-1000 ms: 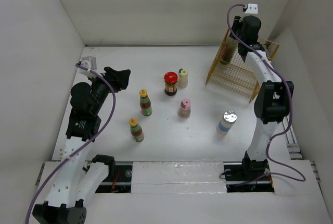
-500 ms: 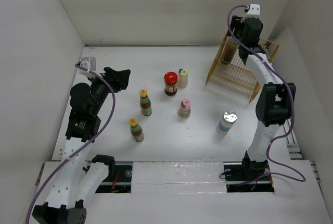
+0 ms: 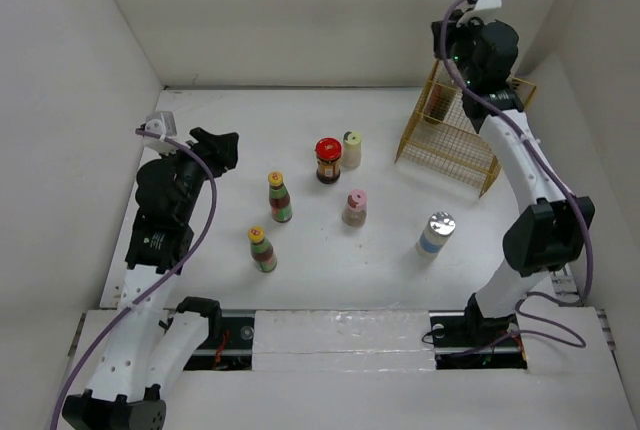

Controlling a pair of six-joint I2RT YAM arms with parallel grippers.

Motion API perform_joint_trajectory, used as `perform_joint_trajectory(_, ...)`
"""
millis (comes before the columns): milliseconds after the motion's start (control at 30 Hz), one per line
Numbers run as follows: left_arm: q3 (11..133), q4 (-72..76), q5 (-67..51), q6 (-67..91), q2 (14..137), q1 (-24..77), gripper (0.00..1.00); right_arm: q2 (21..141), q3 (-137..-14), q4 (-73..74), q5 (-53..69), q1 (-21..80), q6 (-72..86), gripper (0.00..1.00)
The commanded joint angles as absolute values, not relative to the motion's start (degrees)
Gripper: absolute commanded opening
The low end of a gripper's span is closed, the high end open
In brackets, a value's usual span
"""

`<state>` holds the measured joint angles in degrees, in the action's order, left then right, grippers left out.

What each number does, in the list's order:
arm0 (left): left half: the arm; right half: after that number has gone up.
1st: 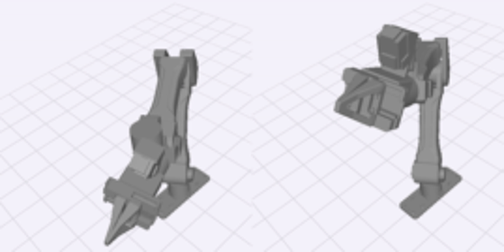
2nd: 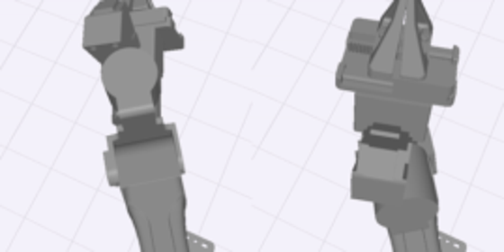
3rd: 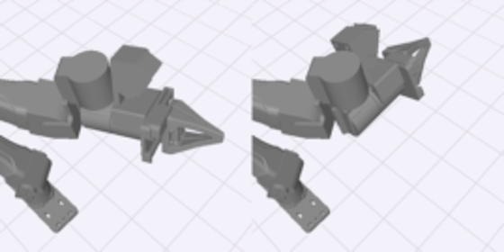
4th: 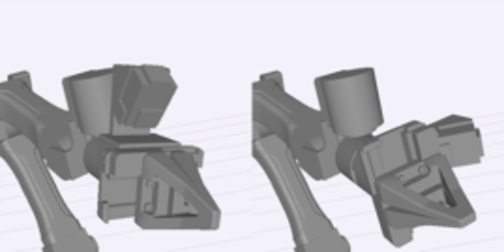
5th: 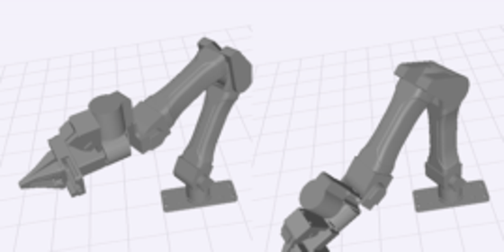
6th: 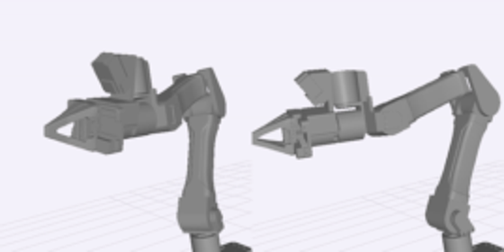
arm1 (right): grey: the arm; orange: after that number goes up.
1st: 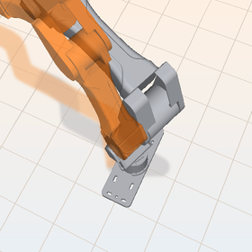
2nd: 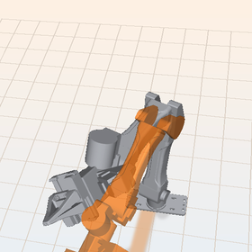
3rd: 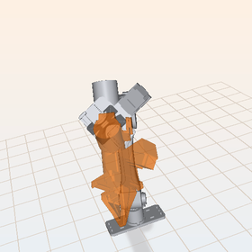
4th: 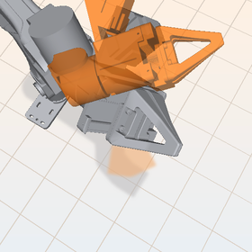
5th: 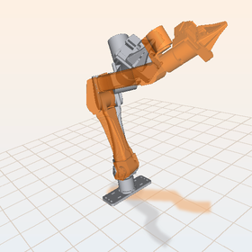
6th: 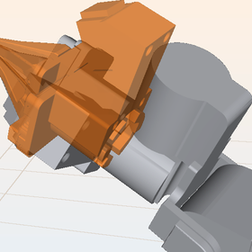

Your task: Organize the condiment bottles

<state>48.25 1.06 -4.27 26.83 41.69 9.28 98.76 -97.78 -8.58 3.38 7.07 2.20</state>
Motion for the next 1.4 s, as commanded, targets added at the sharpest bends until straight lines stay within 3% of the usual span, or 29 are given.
perform_joint_trajectory(0,50.71,-1.13,4.47,29.69,40.61,9.32,0.56,94.22,-94.14,-10.36,21.03,15.87,4.04,0.11)
perform_joint_trajectory(33,50.71,-1.75,5.96,29.71,40.61,9.32,0.54,94.22,-92.91,-11.07,23.36,18.17,4.04,0.06)
perform_joint_trajectory(133,51.32,-3.77,11.33,32.94,40.61,9.32,0.53,93.69,-87.55,-14.39,33.99,27.20,2.38,0.06)
perform_joint_trajectory(233,51.94,-5.89,16.34,35.24,41.13,9.32,0.54,93.16,-83.77,-16.08,43.49,34.70,-0.17,0.17)
perform_joint_trajectory(267,51.94,-6.58,17.57,36.72,40.35,9.32,0.55,92.47,-83.06,-14.95,44.81,36.46,-1.05,0.30)
perform_joint_trajectory(367,51.94,-7.21,20.47,37.27,40.34,9.32,0.57,91.06,-83.06,-9.49,46.49,42.53,-6.49,0.54)
perform_joint_trajectory(400,51.94,-7.21,20.48,37.79,40.34,9.32,0.58,91.05,-81.84,-7.14,45.71,43.84,-8.42,0.70)
perform_joint_trajectory(500,51.94,-6.86,19.43,37.79,39.82,9.32,0.59,91.05,-80.69,-3.44,42.81,48.15,-10.81,0.89)
perform_joint_trajectory(567,51.94,-6.86,19.42,37.27,39.81,9.32,0.59,92.89,-80.68,-1.42,40.71,50.09,-12.04,0.93)
perform_joint_trajectory(1067,51.42,-5.00,13.98,35.60,42.01,9.32,0.59,103.79,-84.73,2.29,40.08,58.62,-14.24,0.98)
perform_joint_trajectory(1300,51.42,-4.22,13.45,35.07,41.31,9.32,0.60,107.92,-85.17,-2.97,39.80,58.62,-11.00,0.79)
perform_joint_trajectory(1367,50.72,-3.70,12.66,34.55,40.44,9.32,0.60,108.54,-84.64,-4.56,40.34,58.62,-10.02,0.68)
